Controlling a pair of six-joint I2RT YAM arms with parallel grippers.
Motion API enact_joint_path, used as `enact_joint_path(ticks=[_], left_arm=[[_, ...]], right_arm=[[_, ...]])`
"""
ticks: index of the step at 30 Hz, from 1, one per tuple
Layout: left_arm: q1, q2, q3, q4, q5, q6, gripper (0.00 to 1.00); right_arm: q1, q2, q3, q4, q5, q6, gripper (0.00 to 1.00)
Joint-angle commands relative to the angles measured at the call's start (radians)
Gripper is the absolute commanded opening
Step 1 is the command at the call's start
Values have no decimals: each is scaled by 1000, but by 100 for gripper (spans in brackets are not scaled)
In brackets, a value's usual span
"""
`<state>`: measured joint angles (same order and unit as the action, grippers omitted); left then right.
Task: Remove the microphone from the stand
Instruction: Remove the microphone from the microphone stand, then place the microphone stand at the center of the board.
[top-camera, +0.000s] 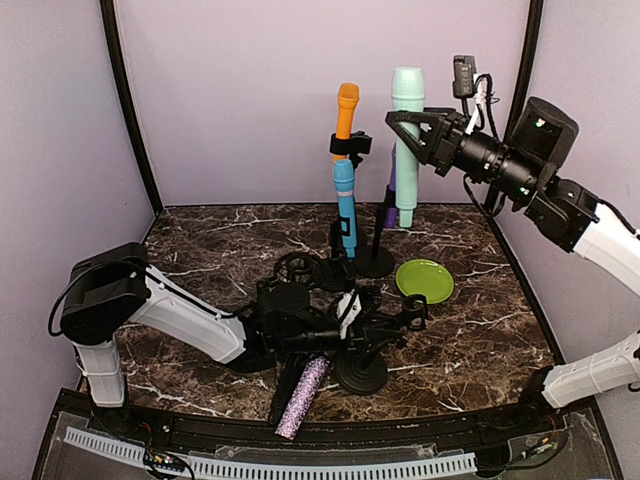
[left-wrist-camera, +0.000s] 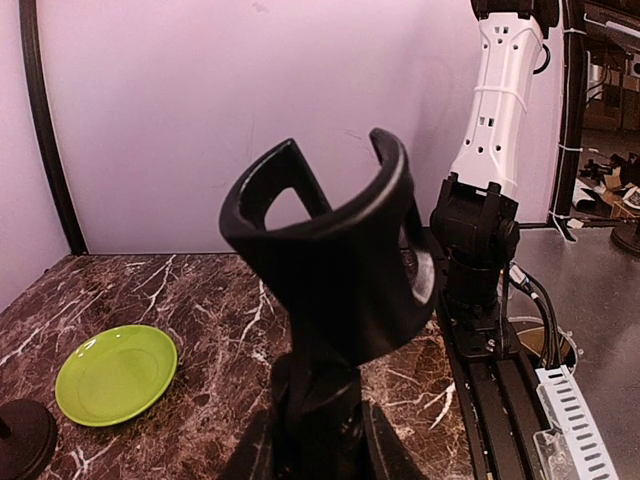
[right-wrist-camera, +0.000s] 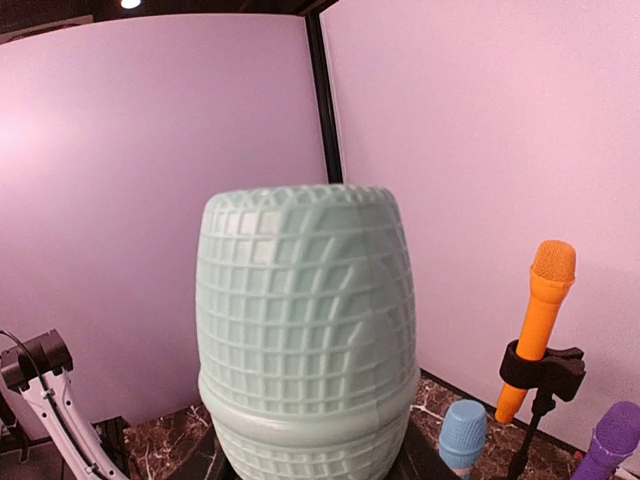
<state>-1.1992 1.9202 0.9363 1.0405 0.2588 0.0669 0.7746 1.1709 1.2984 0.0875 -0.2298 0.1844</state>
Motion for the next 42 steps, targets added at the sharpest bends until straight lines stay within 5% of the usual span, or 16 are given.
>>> enact_joint_path(ticks=[1,9,15,32,42], left_arm=[[-7,9,-25,-104,43,15,0],[-7,-7,-20,-69,30,-6,0],[-7,-5,9,-27,23,-18,0],[-7,53,139,114,60,-120,0],[-7,36,0,137,75,-121,3]], right_arm=[[-6,-22,12,99,77,-9,0],[-7,-56,-12,1,393,-35,0],[-51,-98,-155,-28,495,-16,0],[-289,-185,-546,-78,373,263,0],[-306,-247,-634,-255,442,359,0]])
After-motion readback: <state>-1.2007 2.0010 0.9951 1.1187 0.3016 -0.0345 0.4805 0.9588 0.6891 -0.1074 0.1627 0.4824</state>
